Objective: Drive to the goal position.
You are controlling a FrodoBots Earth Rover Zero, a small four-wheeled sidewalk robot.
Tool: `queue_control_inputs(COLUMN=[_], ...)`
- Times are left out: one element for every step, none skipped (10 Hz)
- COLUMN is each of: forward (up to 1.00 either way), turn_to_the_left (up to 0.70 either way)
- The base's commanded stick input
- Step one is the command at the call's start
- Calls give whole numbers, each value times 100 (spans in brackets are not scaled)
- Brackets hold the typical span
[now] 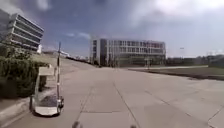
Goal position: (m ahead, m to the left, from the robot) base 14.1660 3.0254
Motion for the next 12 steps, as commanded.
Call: queue_control_inputs(forward=[70, 70, 70, 70, 70, 70, 70, 70, 70, 70, 70, 70], turn_to_the_left=[0, 0, 0, 0, 0, 0, 0, 0, 0, 0, 0, 18])
